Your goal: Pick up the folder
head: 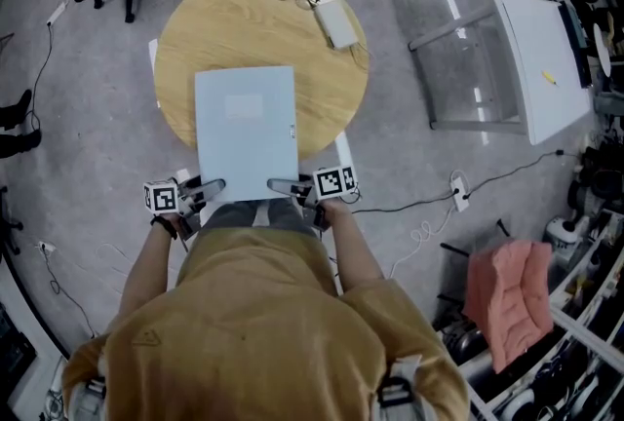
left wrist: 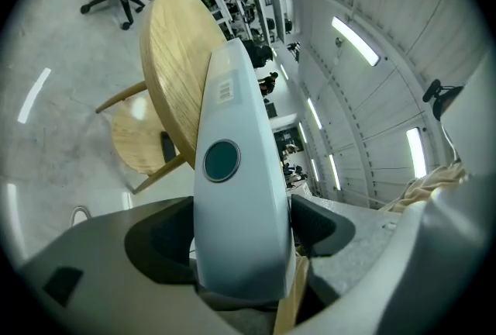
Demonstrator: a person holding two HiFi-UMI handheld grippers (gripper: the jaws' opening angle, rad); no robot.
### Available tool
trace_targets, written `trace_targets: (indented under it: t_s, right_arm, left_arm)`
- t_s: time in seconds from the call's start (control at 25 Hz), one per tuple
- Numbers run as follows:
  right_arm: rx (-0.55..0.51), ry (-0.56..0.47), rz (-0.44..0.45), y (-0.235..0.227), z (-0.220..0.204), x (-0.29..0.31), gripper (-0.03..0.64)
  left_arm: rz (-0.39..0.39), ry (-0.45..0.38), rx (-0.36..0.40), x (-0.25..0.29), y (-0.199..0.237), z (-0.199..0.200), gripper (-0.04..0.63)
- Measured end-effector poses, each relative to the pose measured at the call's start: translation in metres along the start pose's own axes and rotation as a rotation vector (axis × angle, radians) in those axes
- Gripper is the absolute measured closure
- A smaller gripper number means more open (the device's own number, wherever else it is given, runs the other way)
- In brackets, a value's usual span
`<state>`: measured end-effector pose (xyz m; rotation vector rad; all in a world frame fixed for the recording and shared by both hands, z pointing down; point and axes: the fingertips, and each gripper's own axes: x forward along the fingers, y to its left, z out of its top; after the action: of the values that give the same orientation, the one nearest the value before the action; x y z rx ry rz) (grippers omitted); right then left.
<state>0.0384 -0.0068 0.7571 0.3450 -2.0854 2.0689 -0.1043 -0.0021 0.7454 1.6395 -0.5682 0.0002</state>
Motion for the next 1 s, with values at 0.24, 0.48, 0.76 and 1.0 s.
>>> trace_targets:
  t_s: [0.24, 0.48, 0.76, 1.0]
  right_arm:
    - [-0.033, 0.009, -0.023, 0.001, 0.002, 0.004, 0.253]
    - [-0.055, 0.006, -0.057, 0.002, 0.004, 0.005, 0.253]
    - [-0.065, -0.054, -0.050, 0.012, 0.012, 0.001, 0.253]
    - [-0.063, -0.049, -0.044, 0.020, 0.012, -0.002, 0.253]
  left_arm:
    - [-0.022, 0.036, -0.029, 0.007, -0.001, -0.002, 0.229]
    - [-0.009, 0.035, -0.072, 0.015, -0.006, -0.003, 0.230]
    - [0.024, 0.001, 0.005, 0.011, -0.010, 0.007, 0.230]
    - [0.009, -0.019, 0.047, 0.011, -0.026, 0.013, 0.230]
